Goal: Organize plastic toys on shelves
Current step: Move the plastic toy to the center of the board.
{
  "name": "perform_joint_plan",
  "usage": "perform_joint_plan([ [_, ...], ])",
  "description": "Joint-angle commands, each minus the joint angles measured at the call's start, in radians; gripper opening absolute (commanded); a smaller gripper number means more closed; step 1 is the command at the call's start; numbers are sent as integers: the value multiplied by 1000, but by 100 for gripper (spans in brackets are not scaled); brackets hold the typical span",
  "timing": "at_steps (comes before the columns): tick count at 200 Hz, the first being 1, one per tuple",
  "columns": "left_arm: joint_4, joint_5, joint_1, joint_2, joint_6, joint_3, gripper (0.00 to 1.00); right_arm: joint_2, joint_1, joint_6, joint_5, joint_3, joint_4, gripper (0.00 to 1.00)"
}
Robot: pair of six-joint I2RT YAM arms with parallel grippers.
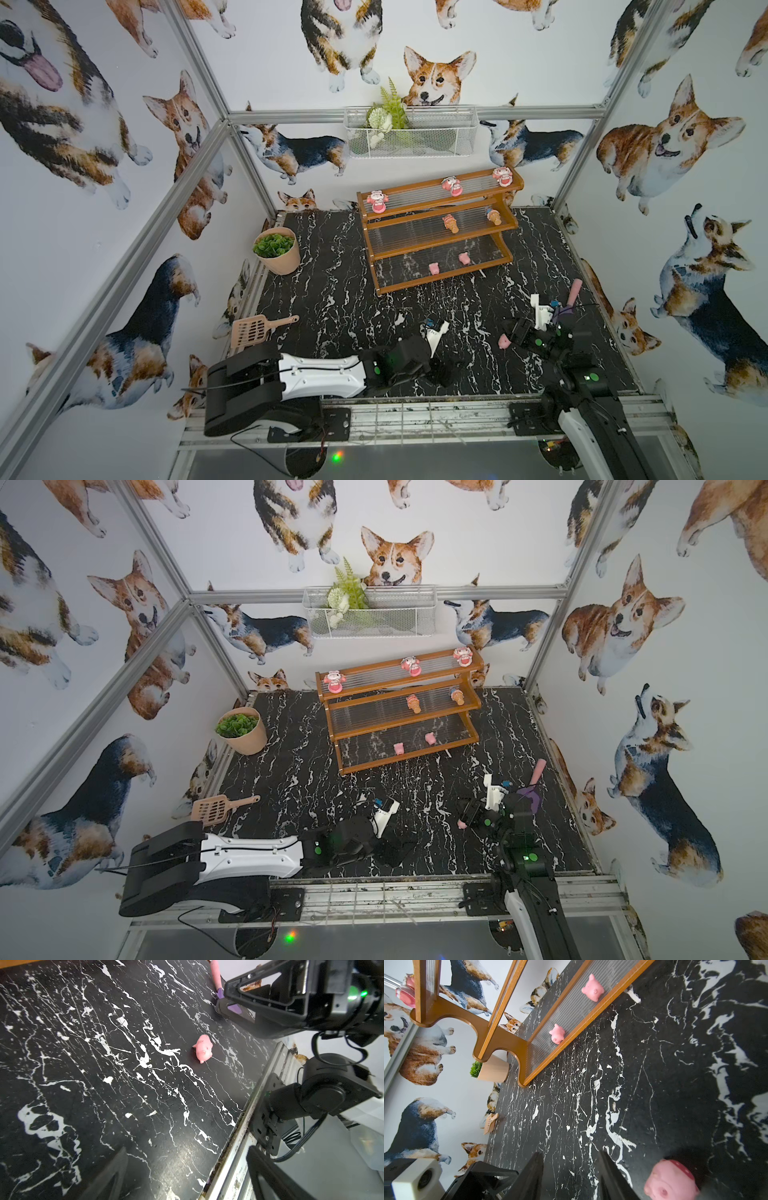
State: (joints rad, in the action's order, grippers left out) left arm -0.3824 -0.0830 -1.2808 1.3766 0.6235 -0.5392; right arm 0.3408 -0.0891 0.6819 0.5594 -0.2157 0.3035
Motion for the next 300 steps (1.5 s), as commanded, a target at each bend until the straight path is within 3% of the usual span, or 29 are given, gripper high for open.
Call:
perform_joint_plan([
  [1,-1,9,-5,48,-20,-41,93,-40,3,23,-35,3,81,48],
  [43,14,4,-5,106,-28,-76,93,-50,3,65,-111,-5,162,46],
  [121,17,-52,-4,67,-83,-22,94,15,-16,47,-107,-57,247,45],
  [241,54,-159,17,-254,-120,206,98,62,-433,152,-524,-141,391,46],
  [269,60,-147,33,-298,-117,231,98,83,-514,164,-619,-169,441,46],
  [300,42,-89,42,-295,-137,223,98,88,-537,173,-660,-170,448,46],
])
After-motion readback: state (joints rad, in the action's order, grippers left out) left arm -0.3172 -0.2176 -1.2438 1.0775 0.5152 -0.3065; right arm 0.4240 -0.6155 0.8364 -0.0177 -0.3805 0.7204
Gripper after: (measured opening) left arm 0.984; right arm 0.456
